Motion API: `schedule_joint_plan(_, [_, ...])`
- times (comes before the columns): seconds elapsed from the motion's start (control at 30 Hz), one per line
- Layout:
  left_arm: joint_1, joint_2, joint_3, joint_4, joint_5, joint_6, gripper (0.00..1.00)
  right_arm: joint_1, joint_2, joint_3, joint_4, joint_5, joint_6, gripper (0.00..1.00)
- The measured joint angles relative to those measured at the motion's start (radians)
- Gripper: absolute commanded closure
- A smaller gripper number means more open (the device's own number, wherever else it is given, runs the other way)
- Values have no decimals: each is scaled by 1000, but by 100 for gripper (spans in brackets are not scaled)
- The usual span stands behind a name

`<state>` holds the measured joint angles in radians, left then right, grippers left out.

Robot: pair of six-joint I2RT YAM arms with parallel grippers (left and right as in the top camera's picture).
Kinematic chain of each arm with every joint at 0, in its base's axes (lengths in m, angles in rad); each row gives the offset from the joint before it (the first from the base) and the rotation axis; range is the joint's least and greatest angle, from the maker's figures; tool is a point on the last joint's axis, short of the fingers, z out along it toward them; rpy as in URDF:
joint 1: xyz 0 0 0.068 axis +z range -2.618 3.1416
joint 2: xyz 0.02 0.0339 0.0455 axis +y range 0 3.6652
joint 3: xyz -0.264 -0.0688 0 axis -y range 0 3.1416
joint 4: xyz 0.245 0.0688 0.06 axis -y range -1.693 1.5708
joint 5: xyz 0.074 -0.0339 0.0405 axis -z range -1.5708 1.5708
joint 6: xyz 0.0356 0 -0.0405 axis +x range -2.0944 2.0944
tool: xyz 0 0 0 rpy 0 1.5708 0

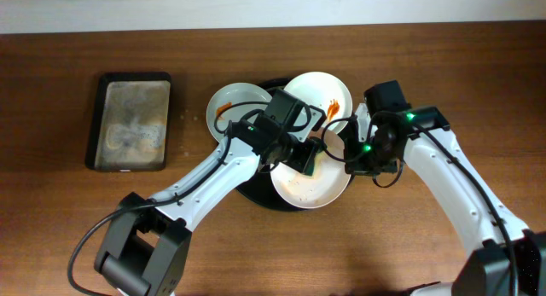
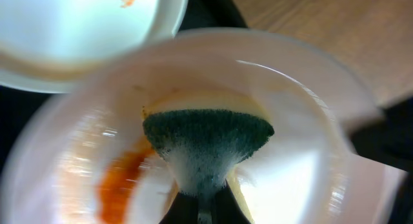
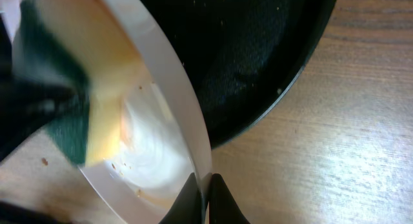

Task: Clean dirty plates on tray and stack at the side
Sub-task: 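Scrub the front plate with the sponge while the right gripper holds it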

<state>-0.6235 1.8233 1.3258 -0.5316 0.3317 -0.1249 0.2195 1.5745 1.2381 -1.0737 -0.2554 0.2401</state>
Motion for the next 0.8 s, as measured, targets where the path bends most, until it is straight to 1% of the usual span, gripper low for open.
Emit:
schedule_joint_plan(0.23, [0,1,0,-6,-83,-1,100,0,-90,0,-34,-21,-1,96])
schedule_joint_plan(0.33, [1,1,0,-33,-126,-1,100,0,-132,2,-39,-34,-2,96])
schedule_joint_plan(0.53, [1,1,0,-48,-165,-1,100,0,-171,3,-41,-40,-1,96])
schedule_joint_plan(0.57, [1,1,0,-48,-169,-1,100,0,-171,3,-41,-40,-2,84])
schedule_joint_plan(0.63, [1,1,0,-50,-170,-1,100,0,-169,3,-36,-33,1,57])
schedule_joint_plan(0.67, [1,1,0,-55,-173,-1,100,0,-166,4,-30,-26,-5,51])
schedule_joint_plan(0.7, [1,1,0,-60,-173,0,100,0,-156,5,-26,-20,-8,48])
schedule_joint_plan(0.8, [1,2,-1,-92,-177,-1,100,-3,-101,7,-7,-14,-7,48])
